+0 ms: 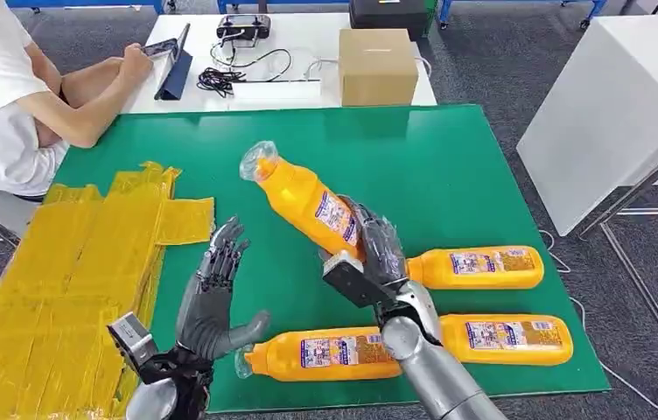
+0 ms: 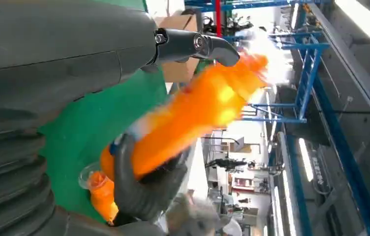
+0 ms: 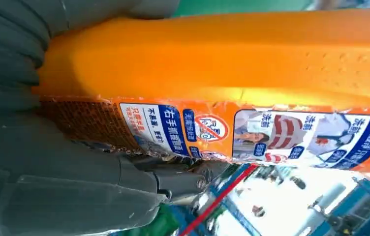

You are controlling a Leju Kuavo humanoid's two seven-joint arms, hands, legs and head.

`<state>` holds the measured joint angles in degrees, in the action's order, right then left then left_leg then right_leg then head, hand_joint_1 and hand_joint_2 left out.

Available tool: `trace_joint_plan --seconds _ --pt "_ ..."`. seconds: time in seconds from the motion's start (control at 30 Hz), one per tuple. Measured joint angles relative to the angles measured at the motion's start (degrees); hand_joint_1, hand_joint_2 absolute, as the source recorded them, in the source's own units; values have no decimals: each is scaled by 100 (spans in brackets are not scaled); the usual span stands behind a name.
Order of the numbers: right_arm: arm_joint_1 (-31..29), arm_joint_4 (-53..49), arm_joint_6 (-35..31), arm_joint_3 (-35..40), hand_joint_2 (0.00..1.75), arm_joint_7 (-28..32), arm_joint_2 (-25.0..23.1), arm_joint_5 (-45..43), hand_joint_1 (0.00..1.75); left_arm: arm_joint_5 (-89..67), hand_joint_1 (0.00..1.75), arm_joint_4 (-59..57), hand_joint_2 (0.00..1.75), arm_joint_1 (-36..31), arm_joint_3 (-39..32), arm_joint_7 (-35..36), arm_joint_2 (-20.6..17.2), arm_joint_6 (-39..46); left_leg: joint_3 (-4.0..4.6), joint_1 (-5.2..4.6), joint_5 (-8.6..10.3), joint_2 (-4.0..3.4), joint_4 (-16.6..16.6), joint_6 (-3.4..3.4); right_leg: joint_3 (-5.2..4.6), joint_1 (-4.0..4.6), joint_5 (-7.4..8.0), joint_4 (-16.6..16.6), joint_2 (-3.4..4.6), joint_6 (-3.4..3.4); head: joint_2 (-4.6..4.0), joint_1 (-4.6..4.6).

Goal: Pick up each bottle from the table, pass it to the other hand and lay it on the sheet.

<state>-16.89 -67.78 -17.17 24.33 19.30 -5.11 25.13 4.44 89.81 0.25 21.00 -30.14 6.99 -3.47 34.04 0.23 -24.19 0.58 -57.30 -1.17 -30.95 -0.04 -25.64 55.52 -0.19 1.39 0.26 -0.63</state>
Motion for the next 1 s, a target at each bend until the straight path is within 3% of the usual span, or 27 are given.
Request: trace_joint_plan --seconds 0.4,1.0 --pt "664 -950 895 207 175 568 -72 -961 171 413 0 -234 175 -231 -4 509 -17 94 0 0 0 -2 1 0 1 0 0 0 0 0 0 2" --pt "544 -564 1005 1033 175 404 -90 -431 168 476 0 -247 175 -698 341 588 -81 245 3 0 0 -1 1 0 0 0 0 0 1 0 0 0"
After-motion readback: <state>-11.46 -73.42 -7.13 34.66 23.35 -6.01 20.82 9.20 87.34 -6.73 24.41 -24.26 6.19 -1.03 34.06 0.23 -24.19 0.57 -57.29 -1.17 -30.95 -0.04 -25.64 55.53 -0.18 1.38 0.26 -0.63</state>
